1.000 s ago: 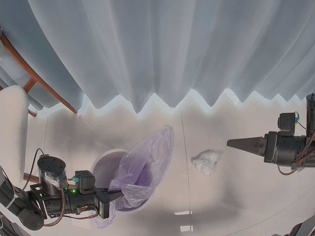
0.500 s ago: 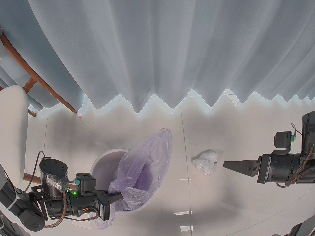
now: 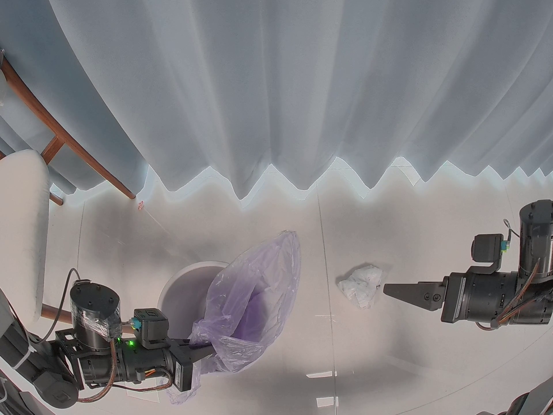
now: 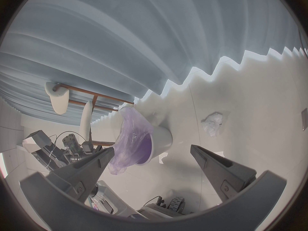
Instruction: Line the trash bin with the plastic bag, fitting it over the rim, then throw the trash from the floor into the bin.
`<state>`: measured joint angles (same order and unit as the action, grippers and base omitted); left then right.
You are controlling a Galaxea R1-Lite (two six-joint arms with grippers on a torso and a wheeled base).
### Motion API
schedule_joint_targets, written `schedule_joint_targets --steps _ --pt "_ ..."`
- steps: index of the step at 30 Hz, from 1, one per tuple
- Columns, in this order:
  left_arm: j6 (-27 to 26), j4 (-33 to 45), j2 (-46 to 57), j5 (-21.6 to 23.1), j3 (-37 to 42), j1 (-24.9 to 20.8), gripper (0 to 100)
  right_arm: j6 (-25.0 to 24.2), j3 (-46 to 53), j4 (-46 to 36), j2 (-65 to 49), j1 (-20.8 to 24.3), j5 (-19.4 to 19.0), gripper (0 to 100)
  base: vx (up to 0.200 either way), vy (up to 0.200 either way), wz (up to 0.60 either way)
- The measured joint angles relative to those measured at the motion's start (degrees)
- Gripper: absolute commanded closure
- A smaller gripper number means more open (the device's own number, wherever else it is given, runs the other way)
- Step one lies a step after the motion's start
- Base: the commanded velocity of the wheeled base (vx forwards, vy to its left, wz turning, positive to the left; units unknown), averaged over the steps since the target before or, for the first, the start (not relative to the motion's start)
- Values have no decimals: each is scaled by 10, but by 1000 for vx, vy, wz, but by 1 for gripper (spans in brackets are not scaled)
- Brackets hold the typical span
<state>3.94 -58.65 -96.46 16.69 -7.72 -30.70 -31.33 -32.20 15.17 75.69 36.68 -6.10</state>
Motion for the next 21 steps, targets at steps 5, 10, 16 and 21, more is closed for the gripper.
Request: schedule_joint_targets --steps 5,10,16,21 --pt "0 0 -1 0 1 -1 100 0 12 40 17 0 0 0 0 0 0" --pt "-25 0 0 0 4 -5 100 -1 32 88 47 1 0 0 0 0 0" --pt "-42 0 0 1 13 -8 100 0 51 120 83 2 0 0 0 0 0" --pt "-45 0 0 1 18 -12 100 -2 63 171 97 16 0 0 0 0 0"
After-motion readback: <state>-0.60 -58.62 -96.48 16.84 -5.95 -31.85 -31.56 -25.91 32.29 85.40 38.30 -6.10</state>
